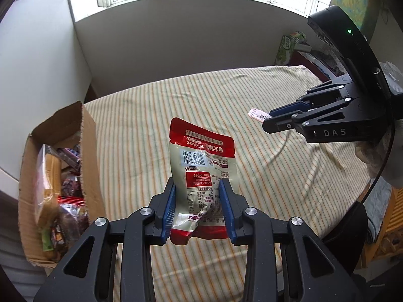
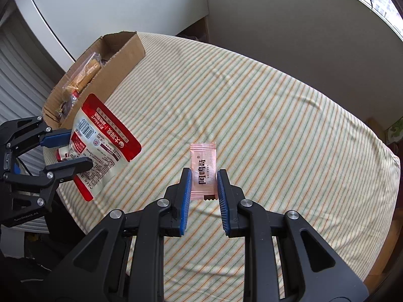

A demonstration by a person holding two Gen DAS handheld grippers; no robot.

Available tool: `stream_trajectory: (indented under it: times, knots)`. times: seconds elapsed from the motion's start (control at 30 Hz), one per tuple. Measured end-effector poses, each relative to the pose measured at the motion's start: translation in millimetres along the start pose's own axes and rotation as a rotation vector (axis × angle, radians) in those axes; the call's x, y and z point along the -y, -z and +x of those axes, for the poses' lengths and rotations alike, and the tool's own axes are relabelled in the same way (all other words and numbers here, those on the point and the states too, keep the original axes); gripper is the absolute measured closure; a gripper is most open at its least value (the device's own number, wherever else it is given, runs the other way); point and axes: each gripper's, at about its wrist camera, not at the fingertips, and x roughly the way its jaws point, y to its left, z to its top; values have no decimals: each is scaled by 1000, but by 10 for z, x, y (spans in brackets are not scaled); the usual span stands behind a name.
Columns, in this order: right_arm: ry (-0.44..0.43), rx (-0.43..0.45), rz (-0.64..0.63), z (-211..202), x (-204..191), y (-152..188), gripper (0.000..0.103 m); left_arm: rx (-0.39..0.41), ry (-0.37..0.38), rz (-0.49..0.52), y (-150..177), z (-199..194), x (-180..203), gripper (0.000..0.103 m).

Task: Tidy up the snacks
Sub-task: 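Lift and carry the pink candy and red-and-white packet over the box with both grippers, then open both grippers to drop the candy and packet into the box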

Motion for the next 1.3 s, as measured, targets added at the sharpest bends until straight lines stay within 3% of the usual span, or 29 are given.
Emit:
stream_trajectory:
  times: [0.33, 0.63, 1.0, 1.2, 1.23, 1.3]
  knots:
    - [-28, 55, -94, -77, -668, -693, 82, 78, -76, -117, 132, -462, -831, 71]
    - [-67, 48, -153, 209, -1199, -1273, 82, 75, -89, -201, 361, -596, -1349, 71]
    - [-85, 14, -190, 701, -1629, -1773, 82, 34, -46, -235, 497, -524, -1631, 70]
    - [-102, 3, -193, 880, -1744, -1904, 81, 35, -98, -213, 486, -486, -1679, 66]
    - [-99, 4, -196, 894, -1761, -1913, 79, 38, -100, -216, 485, -494, -1697, 66]
    - [-91, 19, -205, 898, -1801, -1919, 54, 41, -111, -226, 485, -511, -1737, 63]
